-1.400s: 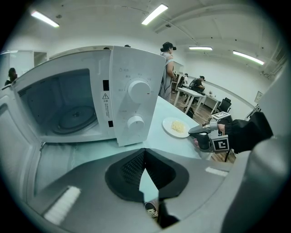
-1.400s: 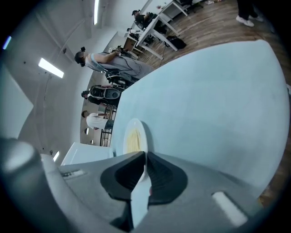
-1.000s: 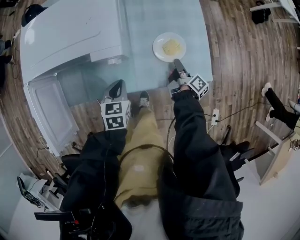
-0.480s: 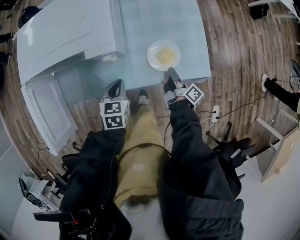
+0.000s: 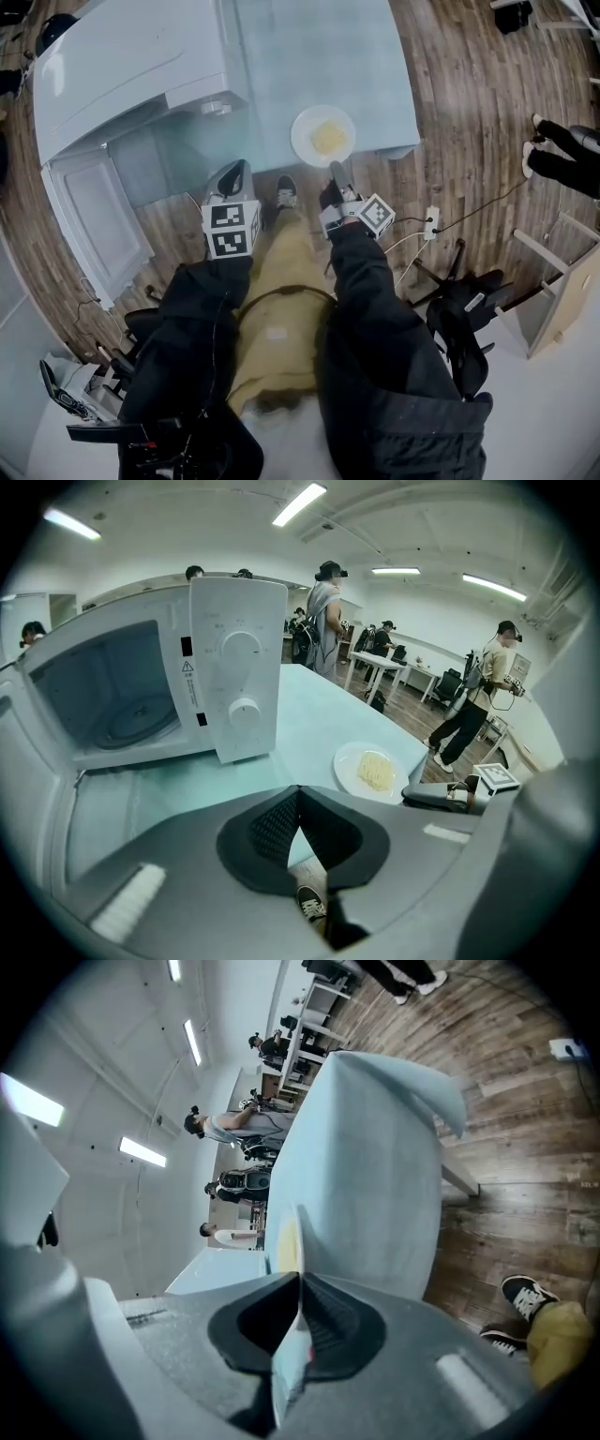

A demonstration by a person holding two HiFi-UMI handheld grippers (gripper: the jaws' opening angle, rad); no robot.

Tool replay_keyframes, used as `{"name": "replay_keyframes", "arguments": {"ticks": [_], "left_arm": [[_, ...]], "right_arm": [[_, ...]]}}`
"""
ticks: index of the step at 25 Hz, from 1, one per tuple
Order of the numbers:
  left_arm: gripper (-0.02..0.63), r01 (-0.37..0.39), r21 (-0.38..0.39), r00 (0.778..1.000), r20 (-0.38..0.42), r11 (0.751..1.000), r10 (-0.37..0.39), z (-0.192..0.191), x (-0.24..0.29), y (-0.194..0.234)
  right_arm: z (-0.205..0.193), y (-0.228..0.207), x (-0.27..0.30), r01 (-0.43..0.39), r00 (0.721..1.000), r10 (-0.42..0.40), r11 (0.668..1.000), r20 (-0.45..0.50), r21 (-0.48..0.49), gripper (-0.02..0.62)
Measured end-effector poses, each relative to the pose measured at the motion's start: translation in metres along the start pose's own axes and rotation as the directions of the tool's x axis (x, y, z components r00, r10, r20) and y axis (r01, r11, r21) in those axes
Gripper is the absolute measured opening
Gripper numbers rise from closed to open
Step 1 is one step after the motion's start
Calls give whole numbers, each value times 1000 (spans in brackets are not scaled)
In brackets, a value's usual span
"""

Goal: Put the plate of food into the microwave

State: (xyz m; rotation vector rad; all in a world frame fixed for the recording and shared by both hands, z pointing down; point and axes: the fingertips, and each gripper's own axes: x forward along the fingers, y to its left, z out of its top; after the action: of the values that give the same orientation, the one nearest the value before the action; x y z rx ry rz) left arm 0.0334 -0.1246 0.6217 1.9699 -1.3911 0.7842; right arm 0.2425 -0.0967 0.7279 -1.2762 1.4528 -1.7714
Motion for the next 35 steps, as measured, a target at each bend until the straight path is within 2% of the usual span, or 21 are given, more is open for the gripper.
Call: {"name": "replay_keyframes", "arguments": {"ticks": [4, 6, 7, 10, 13, 17, 23, 31, 35], "left_arm": [[-2, 0, 5, 1000, 2, 1000, 0, -3, -6, -1], [-2, -4, 5, 1000, 3, 1000, 4, -4, -9, 1], [-2, -6, 4, 1000, 4, 1000, 6, -5, -10, 2], [-2, -11, 1, 1000, 7, 1000, 11, -8, -13, 6], [-2, -16, -3, 1000, 11, 1000, 16, -11, -17, 8], [-2, -20, -10, 1000, 17, 1000, 20, -15, -21, 11], [-2, -24, -23, 999, 24, 999, 25, -19, -24, 13], [-2, -61, -66, 996, 67, 996, 65, -12, -39, 28], [-2, -90, -105, 989, 107, 990, 102, -4, -54, 43]], "right_arm": [[-1, -4, 1, 3, 1000, -2, 1000, -3, 11, 18], [-3, -4, 3, 11, 1000, -11, 1000, -22, -2, 75], [-3, -4, 4, 9, 1000, -9, 1000, -27, -5, 80], [-1, -3, 9, 9, 999, -10, 1000, -33, -19, 80], [-5, 0, 15, 25, 998, -26, 1000, -57, -13, 26], [-9, 10, 12, -33, 998, 32, 999, -51, -8, 14], [-21, 8, -8, -76, 994, 73, 997, -82, -33, 12], [-60, 52, -4, -136, 974, 121, 988, -190, -69, 12], [-91, 76, 8, -164, 953, 131, 981, -273, -102, 12]]}}
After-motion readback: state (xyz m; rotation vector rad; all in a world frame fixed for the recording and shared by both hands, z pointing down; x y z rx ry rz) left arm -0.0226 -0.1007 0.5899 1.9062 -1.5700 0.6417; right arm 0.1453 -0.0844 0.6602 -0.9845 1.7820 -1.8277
